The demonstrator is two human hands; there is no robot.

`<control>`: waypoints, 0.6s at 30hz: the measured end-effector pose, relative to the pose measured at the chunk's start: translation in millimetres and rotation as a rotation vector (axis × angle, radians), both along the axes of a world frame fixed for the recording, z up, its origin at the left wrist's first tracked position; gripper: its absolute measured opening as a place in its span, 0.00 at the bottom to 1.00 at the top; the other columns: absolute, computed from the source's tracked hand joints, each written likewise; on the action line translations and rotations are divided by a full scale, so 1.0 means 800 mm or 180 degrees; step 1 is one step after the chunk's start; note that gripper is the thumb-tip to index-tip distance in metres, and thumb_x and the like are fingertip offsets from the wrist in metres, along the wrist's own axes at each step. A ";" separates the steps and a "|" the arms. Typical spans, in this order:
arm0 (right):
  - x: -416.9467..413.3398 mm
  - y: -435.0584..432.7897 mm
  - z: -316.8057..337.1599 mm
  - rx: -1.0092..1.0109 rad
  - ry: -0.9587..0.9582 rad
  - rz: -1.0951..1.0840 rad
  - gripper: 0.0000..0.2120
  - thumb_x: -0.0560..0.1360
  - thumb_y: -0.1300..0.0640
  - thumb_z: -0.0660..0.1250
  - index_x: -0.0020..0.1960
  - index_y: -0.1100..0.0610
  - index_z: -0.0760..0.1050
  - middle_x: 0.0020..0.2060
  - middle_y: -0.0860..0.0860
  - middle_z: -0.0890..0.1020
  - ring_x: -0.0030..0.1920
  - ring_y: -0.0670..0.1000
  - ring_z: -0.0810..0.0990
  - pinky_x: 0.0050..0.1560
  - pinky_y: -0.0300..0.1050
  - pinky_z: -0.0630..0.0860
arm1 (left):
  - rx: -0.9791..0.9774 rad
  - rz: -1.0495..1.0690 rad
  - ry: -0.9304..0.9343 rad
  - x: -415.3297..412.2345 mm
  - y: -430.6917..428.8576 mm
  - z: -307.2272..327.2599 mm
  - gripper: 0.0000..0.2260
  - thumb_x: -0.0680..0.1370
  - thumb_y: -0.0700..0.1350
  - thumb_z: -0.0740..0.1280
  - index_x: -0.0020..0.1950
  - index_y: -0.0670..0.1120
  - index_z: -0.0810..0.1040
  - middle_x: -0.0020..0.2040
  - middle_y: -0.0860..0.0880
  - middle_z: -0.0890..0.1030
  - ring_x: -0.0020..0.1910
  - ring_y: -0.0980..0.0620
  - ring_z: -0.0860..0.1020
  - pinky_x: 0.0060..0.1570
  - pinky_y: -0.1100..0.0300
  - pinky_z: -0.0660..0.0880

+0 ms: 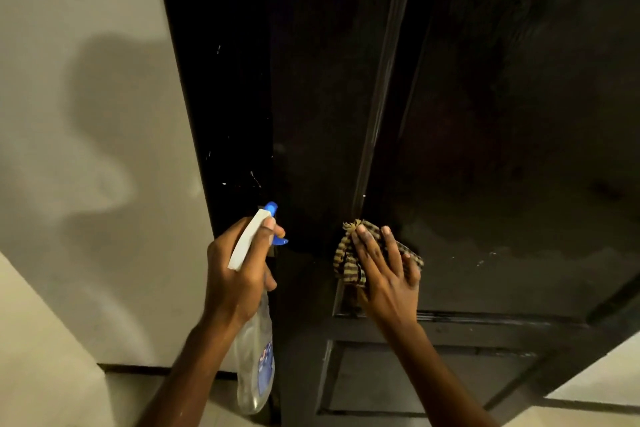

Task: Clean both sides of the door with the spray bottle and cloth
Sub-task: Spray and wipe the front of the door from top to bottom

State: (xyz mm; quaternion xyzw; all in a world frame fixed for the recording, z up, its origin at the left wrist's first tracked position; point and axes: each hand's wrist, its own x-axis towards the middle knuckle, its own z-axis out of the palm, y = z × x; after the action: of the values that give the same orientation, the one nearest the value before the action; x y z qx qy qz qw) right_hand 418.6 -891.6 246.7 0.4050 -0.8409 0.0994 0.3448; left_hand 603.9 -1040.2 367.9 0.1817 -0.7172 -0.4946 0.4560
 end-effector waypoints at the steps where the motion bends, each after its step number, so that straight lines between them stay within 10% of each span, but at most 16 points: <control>1: -0.002 0.002 0.009 -0.0011 0.0054 0.0022 0.46 0.68 0.47 0.68 0.82 0.47 0.52 0.82 0.42 0.45 0.82 0.50 0.44 0.66 0.52 0.59 | -0.0013 -0.0007 -0.0001 0.000 0.001 0.002 0.16 0.79 0.50 0.58 0.48 0.41 0.81 0.30 0.58 0.81 0.19 0.50 0.74 0.24 0.64 0.73; 11: 0.005 -0.030 0.111 -0.1005 0.0213 0.0040 0.28 0.78 0.50 0.58 0.77 0.53 0.66 0.78 0.47 0.62 0.81 0.48 0.43 0.58 0.50 0.60 | 0.0094 -0.0042 0.0064 -0.007 0.016 0.000 0.16 0.79 0.49 0.58 0.48 0.41 0.81 0.28 0.55 0.80 0.19 0.52 0.74 0.24 0.66 0.72; 18: -0.009 0.012 0.027 0.0220 0.0162 0.0116 0.51 0.61 0.55 0.81 0.79 0.51 0.58 0.82 0.43 0.43 0.82 0.50 0.42 0.56 0.49 0.62 | 0.0107 -0.0089 0.0106 -0.012 0.022 0.001 0.17 0.79 0.50 0.58 0.48 0.40 0.81 0.26 0.51 0.79 0.19 0.52 0.73 0.24 0.68 0.71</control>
State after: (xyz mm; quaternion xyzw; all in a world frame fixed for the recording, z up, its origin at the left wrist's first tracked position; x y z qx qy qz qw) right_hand 411.5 -882.3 268.1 0.4343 -0.8273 0.0662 0.3501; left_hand 594.4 -1022.9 368.7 0.1711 -0.7035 -0.5159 0.4579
